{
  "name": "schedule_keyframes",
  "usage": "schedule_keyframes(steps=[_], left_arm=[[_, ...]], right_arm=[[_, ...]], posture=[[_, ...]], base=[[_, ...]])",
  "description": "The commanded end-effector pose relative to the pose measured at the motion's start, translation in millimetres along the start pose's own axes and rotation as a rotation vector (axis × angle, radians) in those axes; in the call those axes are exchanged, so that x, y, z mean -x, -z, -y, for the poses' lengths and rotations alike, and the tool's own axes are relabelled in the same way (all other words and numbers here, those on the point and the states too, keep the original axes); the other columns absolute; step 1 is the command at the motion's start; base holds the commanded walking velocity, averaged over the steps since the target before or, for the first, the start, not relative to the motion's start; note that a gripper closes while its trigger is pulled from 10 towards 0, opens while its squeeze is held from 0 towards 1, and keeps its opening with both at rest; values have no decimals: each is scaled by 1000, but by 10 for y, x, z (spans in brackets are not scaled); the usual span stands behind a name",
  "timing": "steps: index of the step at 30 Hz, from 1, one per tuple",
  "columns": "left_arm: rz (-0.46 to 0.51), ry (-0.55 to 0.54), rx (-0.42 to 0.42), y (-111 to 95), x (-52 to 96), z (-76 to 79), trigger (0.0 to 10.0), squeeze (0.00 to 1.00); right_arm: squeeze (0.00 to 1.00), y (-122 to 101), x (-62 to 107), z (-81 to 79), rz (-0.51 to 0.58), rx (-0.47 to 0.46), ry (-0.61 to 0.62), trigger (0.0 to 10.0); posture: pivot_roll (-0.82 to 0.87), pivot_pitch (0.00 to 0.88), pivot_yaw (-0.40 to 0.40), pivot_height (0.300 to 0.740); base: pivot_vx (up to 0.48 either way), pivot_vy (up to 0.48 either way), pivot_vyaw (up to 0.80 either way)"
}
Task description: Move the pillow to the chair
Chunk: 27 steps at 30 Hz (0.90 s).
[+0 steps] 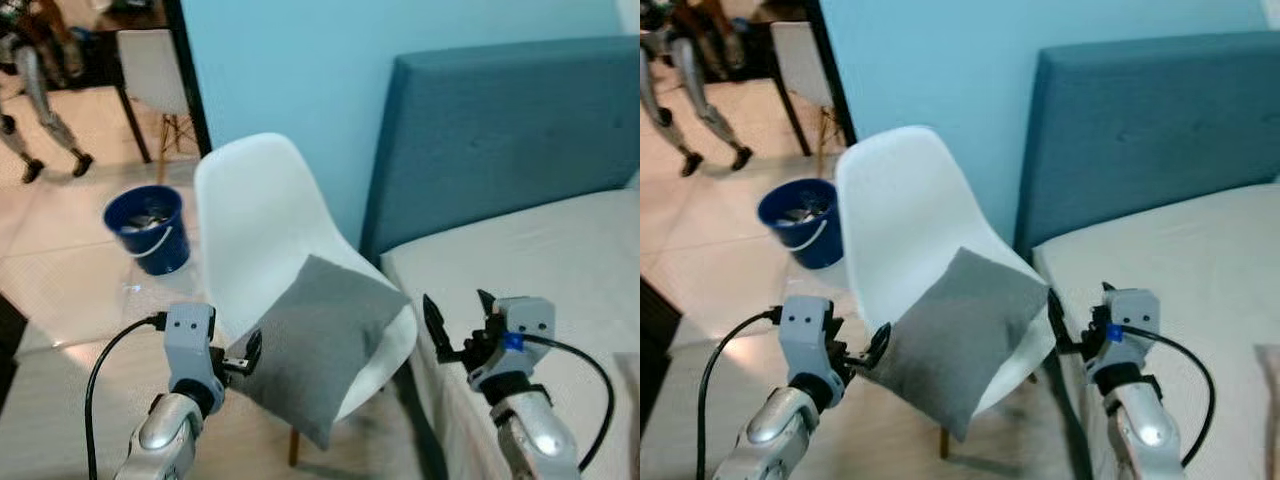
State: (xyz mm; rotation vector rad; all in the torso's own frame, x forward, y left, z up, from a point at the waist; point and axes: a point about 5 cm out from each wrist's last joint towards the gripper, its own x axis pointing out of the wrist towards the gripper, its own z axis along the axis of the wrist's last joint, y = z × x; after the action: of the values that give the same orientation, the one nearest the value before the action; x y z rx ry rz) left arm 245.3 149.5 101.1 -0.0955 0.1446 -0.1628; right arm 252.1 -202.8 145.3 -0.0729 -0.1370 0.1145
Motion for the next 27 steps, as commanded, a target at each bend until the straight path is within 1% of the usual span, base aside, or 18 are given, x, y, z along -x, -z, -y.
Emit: schedule_keyframes(steps=[1, 3, 5, 7, 8, 10, 11, 13, 15, 16, 17, 19, 20, 21, 23, 25, 26, 27], left_arm=[[-34, -25, -3, 38, 39, -39, 10000, 0], [-28, -45, -2, 33, 33, -70, 10000, 0], [-21, -65, -10, 0, 44, -97, 10000, 0], [-21, -65, -10, 0, 44, -97, 10000, 0], [-15, -63, -21, -16, 41, -102, 10000, 0], [-8, -64, -39, -35, 32, -99, 10000, 0], [-1, -84, -35, -43, 31, -104, 10000, 0], [3, -99, -30, -47, 32, -108, 10000, 0], [3, -126, -48, -31, 57, -109, 10000, 0], [3, -129, -55, -35, 71, -102, 10000, 0], [1, -132, -57, -41, 87, -103, 10000, 0], [0, -133, -55, -47, 97, -105, 10000, 0], [8, -126, -51, -63, 100, -101, 10000, 0], [8, -126, -51, -63, 100, -101, 10000, 0], [15, -134, -57, -58, 119, -123, 10000, 0], [20, -150, -75, -63, 153, -143, 10000, 0], [24, -163, -78, -75, 177, -162, 10000, 0], [24, -163, -78, -75, 177, -162, 10000, 0]], right_arm=[[0, 15, -17, -61, -45, 12, -14, 10000], [0, 16, -51, -86, -50, 18, -22, 10000], [0, 21, -85, -143, -78, 28, -29, 10000], [0, 21, -85, -143, -78, 28, -29, 10000], [0, 43, -81, -167, -101, 26, -24, 10000], [0, 75, -22, -243, -132, 7, -16, 10000], [0, 68, 11, -287, -143, 10, -15, 10000], [0, 60, 31, -315, -147, 14, -14, 10000], [0, 63, 75, -343, -166, 49, -8, 10000], [0, 63, 101, -331, -179, 61, 0, 10000], [0, 52, 135, -303, -190, 62, 21, 10000], [0, 43, 156, -282, -197, 60, 36, 10000], [0, 21, 189, -242, -198, 60, 63, 10000], [0, 21, 189, -242, -198, 60, 63, 10000], [0, 55, 263, -215, -224, 58, 103, 10000], [0, 90, 312, -233, -253, 53, 116, 10000], [0, 140, 329, -290, -278, 36, 98, 10000], [0, 140, 329, -290, -278, 36, 98, 10000]], posture=[[-38, 64, -53, 740], [-38, 58, -52, 740], [-34, 49, -56, 740], [-34, 49, -56, 740], [-43, 41, -49, 740], [-55, 34, -36, 740], [-64, 27, -26, 740], [-68, 36, -27, 740], [-73, 37, -15, 740], [-76, 44, -13, 740], [-89, 30, 2, 740], [-89, 30, 2, 740], [-93, 56, 1, 740], [-93, 56, 1, 740], [-108, 58, 12, 740], [-94, 59, 9, 740], [-84, 58, 10, 740], [-84, 58, 10, 740]], base=[[0, 0, 0], [0, 0, 0], [0, 0, 0], [0, 0, 0], [0, 0, 0], [0, 0, 0], [0, 0, 0], [0, 0, 0], [0, 0, 0], [0, 0, 0], [0, 0, 0], [0, 0, 0], [0, 0, 0], [0, 0, 0], [0, 0, 0], [0, 0, 0], [0, 0, 0], [0, 0, 0]])
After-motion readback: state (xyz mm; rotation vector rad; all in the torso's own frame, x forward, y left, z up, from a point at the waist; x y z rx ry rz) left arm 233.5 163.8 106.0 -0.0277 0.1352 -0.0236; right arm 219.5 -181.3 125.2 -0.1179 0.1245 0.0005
